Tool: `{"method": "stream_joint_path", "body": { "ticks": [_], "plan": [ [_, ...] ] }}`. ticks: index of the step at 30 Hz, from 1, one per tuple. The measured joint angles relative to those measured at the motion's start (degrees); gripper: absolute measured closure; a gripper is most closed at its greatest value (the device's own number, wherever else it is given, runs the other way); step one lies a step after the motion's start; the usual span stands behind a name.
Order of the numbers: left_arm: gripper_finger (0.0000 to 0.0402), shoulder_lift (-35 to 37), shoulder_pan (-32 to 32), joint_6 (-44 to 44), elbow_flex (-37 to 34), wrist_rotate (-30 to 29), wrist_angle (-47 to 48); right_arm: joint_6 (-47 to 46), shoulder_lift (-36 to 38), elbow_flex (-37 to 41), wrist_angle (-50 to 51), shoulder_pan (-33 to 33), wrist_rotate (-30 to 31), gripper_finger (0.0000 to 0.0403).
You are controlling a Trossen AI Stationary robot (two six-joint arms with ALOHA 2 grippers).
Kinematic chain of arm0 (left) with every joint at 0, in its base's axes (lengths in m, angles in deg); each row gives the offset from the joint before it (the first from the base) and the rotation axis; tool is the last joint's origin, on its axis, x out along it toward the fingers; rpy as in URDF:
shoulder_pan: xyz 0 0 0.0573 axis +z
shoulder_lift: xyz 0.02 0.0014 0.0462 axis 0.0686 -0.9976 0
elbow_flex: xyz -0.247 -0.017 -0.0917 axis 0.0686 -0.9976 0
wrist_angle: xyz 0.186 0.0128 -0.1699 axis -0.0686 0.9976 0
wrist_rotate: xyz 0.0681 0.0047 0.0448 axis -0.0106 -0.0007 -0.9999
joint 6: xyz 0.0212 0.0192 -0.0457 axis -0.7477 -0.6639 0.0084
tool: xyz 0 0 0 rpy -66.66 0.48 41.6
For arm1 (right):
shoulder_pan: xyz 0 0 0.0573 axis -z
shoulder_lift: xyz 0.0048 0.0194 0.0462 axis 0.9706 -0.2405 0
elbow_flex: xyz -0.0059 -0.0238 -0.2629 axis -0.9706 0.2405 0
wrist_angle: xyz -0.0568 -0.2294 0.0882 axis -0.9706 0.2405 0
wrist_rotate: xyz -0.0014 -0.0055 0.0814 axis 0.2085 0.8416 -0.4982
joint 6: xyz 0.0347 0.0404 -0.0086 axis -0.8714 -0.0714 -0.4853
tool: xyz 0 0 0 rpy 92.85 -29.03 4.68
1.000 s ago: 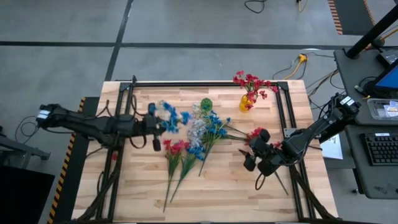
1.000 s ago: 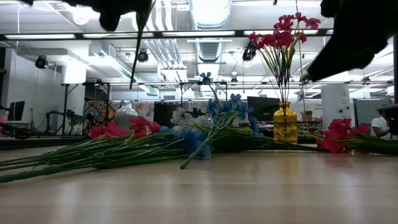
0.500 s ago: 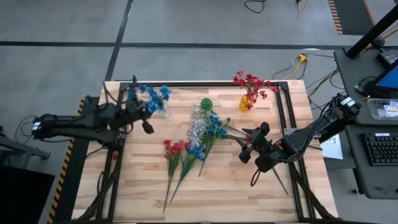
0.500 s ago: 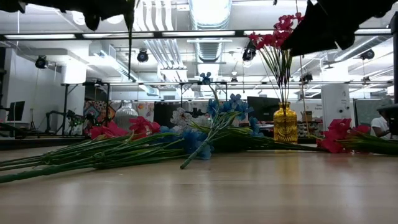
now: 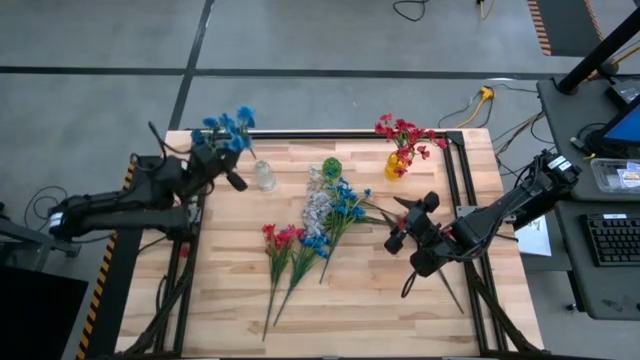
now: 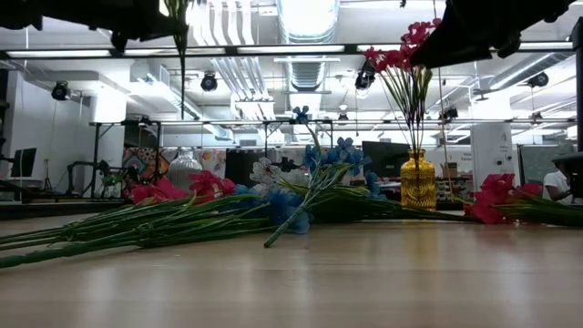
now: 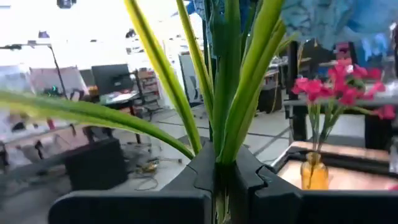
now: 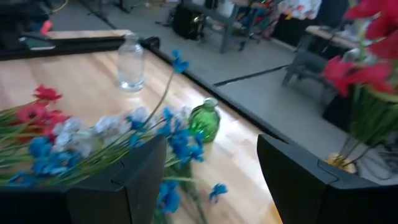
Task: Sort flowers into vase by color
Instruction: Put the blue flowers into the transparent vase
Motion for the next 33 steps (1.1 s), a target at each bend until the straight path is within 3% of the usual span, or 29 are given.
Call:
{"method": "stream_joint_path", "body": {
  "ticks": [3,7,11,23,33],
  "plan": [
    [0.0401,-0.9,4.7,5.0,0.0,7.5,0.5,0.0,0.0,0.0,0.2,0.3,2.5,0.0158],
    [0.0401,-2.6,9.3,13.9,-0.4,9.9,3.5,0.0,0.0,0.0,0.1,1.0,3.1,0.0158],
    [0.0401,-3.7,9.7,15.6,-0.2,14.2,2.9,1.8,0.0,0.0,0.1,1.0,3.2,0.0158],
    [0.0401,-3.1,10.0,9.7,1.1,11.8,4.2,5.9,0.0,-0.6,-0.4,3.3,4.4,0.0158],
    [0.0401,-3.2,10.1,10.1,1.0,11.0,6.1,5.7,0.0,-0.6,-1.5,4.9,4.5,0.0158]
  ]
}}
